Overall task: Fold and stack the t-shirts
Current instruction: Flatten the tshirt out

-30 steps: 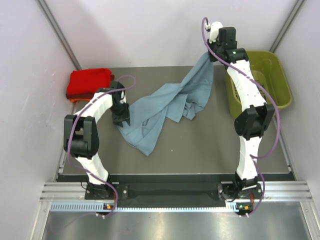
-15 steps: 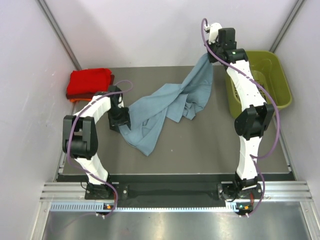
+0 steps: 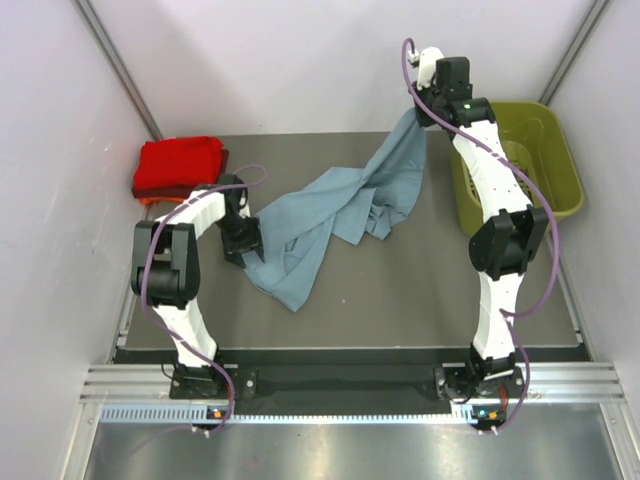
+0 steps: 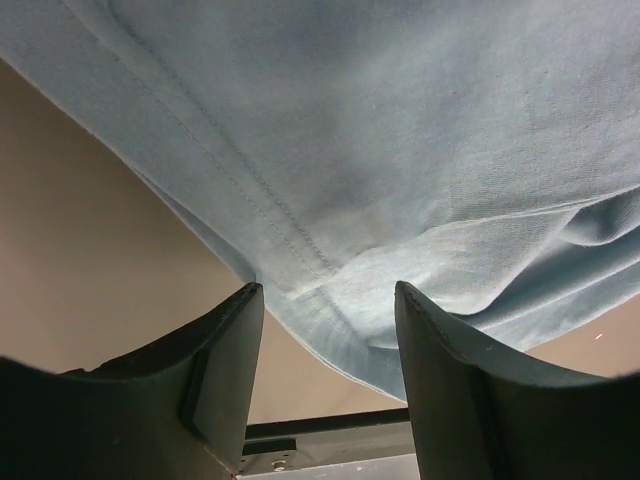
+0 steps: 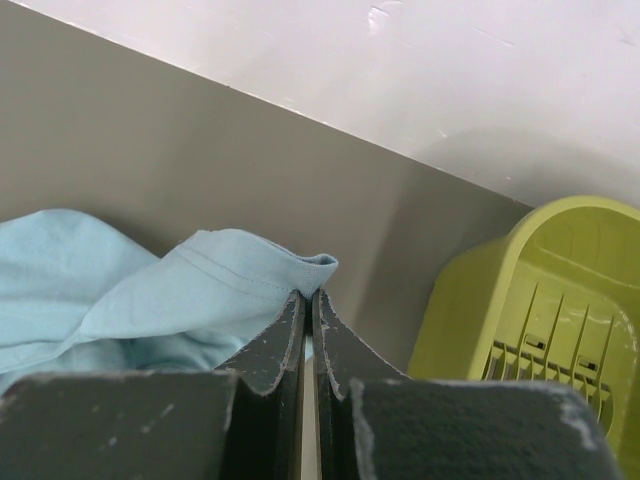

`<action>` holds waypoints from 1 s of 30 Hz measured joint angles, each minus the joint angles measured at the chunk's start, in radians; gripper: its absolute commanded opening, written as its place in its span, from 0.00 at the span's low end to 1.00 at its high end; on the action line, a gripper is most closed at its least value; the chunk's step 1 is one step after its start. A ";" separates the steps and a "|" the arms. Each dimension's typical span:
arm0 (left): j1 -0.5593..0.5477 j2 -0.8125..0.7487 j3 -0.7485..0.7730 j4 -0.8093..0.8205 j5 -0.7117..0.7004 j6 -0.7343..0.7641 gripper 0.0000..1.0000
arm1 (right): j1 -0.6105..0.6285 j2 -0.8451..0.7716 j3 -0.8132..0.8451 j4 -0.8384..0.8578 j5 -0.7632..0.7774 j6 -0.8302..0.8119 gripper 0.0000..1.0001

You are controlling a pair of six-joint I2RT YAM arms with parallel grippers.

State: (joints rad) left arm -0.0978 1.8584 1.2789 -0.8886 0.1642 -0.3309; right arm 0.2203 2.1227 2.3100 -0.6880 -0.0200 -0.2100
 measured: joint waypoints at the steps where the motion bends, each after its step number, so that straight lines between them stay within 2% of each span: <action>1: 0.002 0.001 0.000 0.000 0.000 0.000 0.60 | 0.000 0.000 -0.002 0.000 0.001 0.000 0.00; 8: 0.006 0.003 0.000 0.009 0.003 -0.008 0.58 | 0.000 0.000 -0.006 0.001 0.001 0.000 0.00; 14: 0.006 0.032 0.019 0.018 0.008 -0.011 0.53 | 0.000 0.000 -0.006 0.000 0.002 -0.002 0.00; 17: 0.006 0.047 0.026 0.022 0.011 -0.011 0.46 | 0.000 0.000 -0.006 0.001 0.003 -0.006 0.00; 21: 0.006 0.049 0.029 0.023 0.017 -0.011 0.44 | 0.000 0.000 -0.006 0.000 0.005 -0.007 0.00; 24: 0.006 0.049 0.029 0.024 0.019 -0.011 0.35 | 0.000 0.000 -0.006 0.000 0.005 -0.007 0.00; 28: 0.006 0.048 0.028 0.024 0.023 -0.009 0.08 | 0.000 0.000 -0.006 0.001 0.005 -0.007 0.00; 30: 0.006 0.048 0.028 0.024 0.023 -0.009 0.08 | 0.000 0.000 -0.006 0.000 0.005 -0.007 0.00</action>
State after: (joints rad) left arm -0.0917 1.9068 1.3071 -0.8642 0.1875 -0.3397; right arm 0.2207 2.1227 2.3035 -0.6876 -0.0151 -0.2169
